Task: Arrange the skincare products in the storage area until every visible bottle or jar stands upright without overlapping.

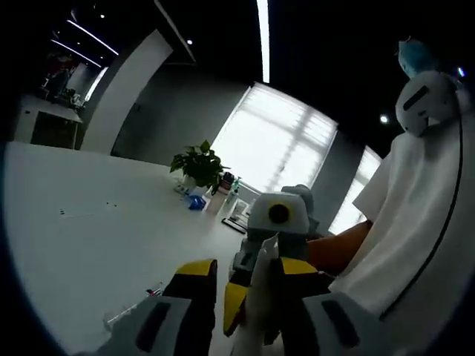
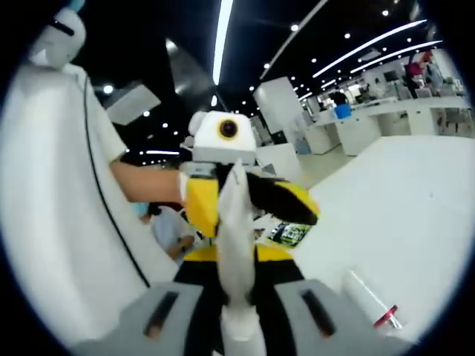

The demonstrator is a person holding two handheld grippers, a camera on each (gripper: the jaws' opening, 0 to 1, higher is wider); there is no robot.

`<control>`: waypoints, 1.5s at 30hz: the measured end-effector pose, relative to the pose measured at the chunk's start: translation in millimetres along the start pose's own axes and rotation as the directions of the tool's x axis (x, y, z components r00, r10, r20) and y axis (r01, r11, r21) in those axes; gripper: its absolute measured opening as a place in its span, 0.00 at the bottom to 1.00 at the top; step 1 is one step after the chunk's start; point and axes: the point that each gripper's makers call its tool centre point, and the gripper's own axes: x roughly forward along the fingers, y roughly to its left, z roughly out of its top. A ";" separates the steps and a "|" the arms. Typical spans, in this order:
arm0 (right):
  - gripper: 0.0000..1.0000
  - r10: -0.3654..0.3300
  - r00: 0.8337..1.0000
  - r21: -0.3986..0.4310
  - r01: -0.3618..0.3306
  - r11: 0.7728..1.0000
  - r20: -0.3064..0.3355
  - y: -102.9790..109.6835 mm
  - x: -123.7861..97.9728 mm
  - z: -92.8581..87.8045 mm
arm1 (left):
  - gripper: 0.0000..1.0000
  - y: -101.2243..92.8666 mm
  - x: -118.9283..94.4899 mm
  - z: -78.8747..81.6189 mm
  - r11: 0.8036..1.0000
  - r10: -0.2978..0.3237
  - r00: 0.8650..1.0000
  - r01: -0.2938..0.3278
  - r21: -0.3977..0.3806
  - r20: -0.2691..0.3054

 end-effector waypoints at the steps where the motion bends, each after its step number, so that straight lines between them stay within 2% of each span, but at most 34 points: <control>1: 0.14 0.008 1.000 0.001 -0.008 1.000 0.000 1.4 0.1 -0.4 | 0.27 -1.9 0.8 -0.6 1.000 -0.010 1.000 0.010 -0.003 -0.001; 4: 0.14 0.021 1.000 -0.005 -0.021 1.000 -0.005 3.2 0.0 -2.4 | 0.18 -9.1 1.6 -3.8 0.999 -0.053 0.999 0.053 0.004 -0.010; 6: 0.14 0.030 0.999 -0.006 -0.030 1.000 -0.013 5.2 0.4 -4.4 | 0.14 -18.9 1.3 -7.8 0.994 -0.110 0.994 0.110 0.002 -0.028; 7: 0.14 0.047 0.999 -0.008 -0.047 0.999 -0.017 9.1 0.5 -5.7 | 0.13 -15.4 1.4 -8.0 0.996 -0.090 0.996 0.090 0.003 -0.024; 13: 0.14 0.101 0.995 -0.002 -0.101 0.995 -0.015 19.3 2.2 -6.6 | 0.09 -22.0 -1.8 -10.7 0.991 -0.130 0.991 0.129 -0.016 -0.040; 17: 0.15 0.117 0.993 -0.002 -0.117 0.993 -0.011 19.7 3.7 -5.4 | 0.06 -22.3 -3.8 -10.2 0.992 -0.127 0.991 0.127 -0.004 -0.039; 20: 0.16 0.136 0.991 0.011 -0.136 0.991 0.002 21.9 4.4 -1.3 | 0.05 -23.2 -5.3 -6.4 0.990 -0.138 0.990 0.137 -0.045 -0.018; 26: 0.17 0.137 0.991 0.036 -0.137 0.990 -0.007 20.0 10.0 -2.8 | 0.03 -21.7 -8.8 -8.7 0.994 -0.106 0.994 0.106 -0.013 -0.027; 33: 0.18 0.131 0.991 0.039 -0.130 0.991 -0.014 17.0 13.8 -1.9 | 0.03 -16.6 -12.3 -8.2 0.998 -0.067 0.998 0.067 -0.004 -0.007; 41: 0.19 0.118 0.993 0.046 -0.117 0.992 -0.018 15.1 18.5 -1.4 | 0.02 -13.3 -16.0 -9.2 0.999 -0.050 0.999 0.050 -0.011 -0.009; 44: 0.23 0.107 0.994 0.042 -0.106 0.993 -0.020 13.2 22.1 -0.7 | 0.02 -11.7 -17.6 -11.8 0.999 -0.042 0.999 0.041 -0.011 -0.012; 45: 0.24 0.105 0.994 0.043 -0.104 0.994 -0.020 12.8 23.3 -0.3 | 0.02 -8.1 -19.3 -14.4 1.000 -0.021 1.000 0.021 -0.012 -0.013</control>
